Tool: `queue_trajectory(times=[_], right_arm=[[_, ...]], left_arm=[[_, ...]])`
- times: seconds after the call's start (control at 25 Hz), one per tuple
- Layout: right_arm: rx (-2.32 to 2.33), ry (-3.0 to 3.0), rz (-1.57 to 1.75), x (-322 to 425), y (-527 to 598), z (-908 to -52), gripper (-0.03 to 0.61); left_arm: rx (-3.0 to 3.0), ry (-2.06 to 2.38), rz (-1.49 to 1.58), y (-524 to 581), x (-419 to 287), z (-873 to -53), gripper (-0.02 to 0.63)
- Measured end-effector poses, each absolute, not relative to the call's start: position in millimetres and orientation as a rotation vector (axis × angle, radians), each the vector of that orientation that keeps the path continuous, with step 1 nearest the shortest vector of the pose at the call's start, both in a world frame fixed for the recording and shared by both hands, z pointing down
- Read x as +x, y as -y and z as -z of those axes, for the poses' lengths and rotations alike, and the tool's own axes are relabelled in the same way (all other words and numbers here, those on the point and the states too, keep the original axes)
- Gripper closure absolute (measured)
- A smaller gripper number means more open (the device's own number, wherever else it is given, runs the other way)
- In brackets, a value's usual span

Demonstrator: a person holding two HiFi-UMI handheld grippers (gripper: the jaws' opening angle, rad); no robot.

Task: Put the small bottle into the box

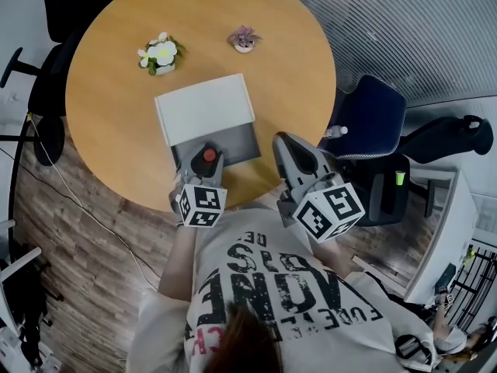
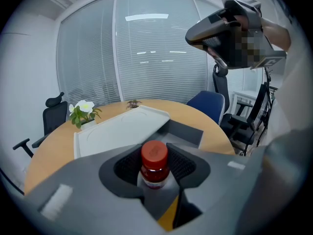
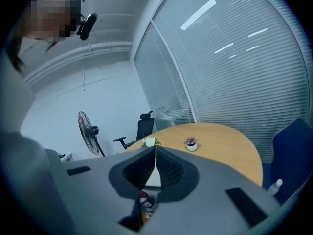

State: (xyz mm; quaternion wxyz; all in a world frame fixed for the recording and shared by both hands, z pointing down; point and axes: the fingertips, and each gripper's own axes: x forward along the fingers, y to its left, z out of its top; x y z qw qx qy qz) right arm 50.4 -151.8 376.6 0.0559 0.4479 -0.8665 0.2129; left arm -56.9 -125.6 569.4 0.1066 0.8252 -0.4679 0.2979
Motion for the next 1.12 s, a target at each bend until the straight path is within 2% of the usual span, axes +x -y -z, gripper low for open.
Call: queue_trajectory(times=[1.12], right_arm=[[1.297, 2.67, -0.619, 10.2, 133.0, -372.7, 0.563]], left_arm=[[2.429, 1.375, -0.792, 126.8, -56.4, -569.2, 0.449]])
